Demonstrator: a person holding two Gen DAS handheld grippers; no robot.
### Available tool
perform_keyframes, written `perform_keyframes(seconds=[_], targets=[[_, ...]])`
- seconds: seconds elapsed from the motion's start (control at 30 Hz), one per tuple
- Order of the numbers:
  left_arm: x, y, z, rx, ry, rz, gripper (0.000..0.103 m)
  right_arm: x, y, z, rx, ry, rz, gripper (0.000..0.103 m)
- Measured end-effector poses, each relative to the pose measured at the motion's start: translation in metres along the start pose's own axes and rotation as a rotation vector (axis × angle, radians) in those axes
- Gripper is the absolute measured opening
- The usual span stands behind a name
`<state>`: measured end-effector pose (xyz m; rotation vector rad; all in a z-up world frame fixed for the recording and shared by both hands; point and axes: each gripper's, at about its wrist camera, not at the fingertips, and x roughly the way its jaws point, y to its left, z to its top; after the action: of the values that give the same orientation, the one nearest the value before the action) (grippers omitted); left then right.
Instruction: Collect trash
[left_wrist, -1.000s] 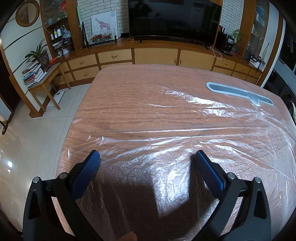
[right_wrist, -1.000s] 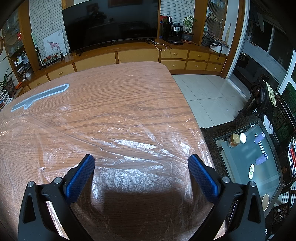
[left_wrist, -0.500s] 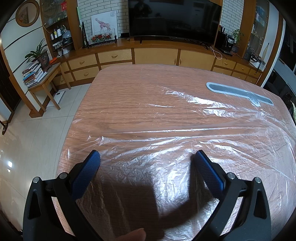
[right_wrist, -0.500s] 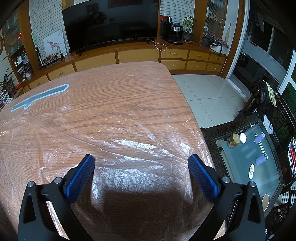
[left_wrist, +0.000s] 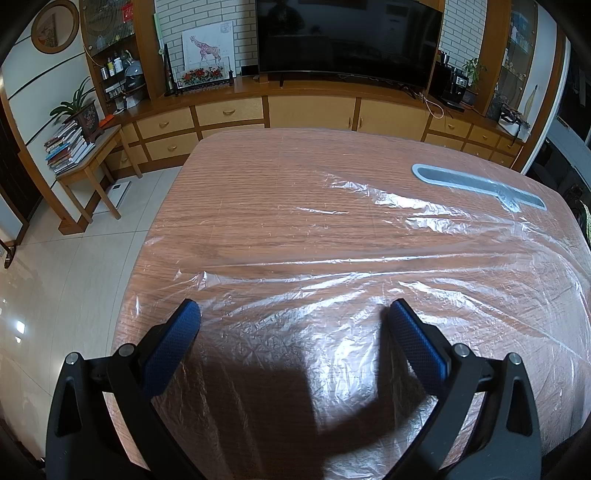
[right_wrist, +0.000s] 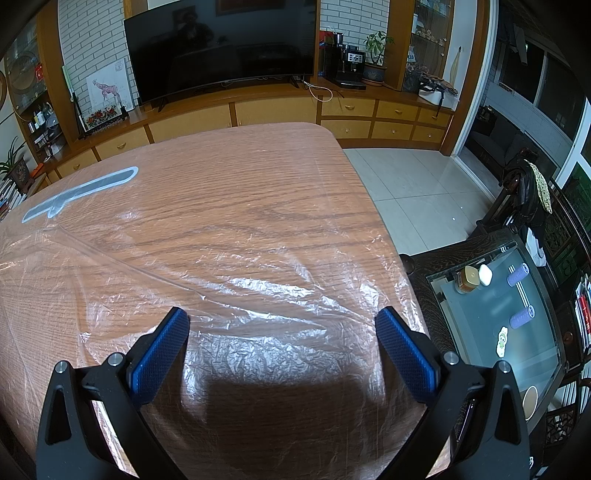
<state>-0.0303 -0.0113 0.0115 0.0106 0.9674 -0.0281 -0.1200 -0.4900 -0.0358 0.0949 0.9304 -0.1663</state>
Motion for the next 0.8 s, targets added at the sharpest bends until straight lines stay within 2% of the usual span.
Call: perform_keyframes(seconds=[0.8], targets=[[0.0000, 0.0040, 0.0010, 0.001, -0.001, 0.001, 0.102, 0.0000, 0.0002, 0.0000, 0.000, 0.000, 0.000, 0.099]])
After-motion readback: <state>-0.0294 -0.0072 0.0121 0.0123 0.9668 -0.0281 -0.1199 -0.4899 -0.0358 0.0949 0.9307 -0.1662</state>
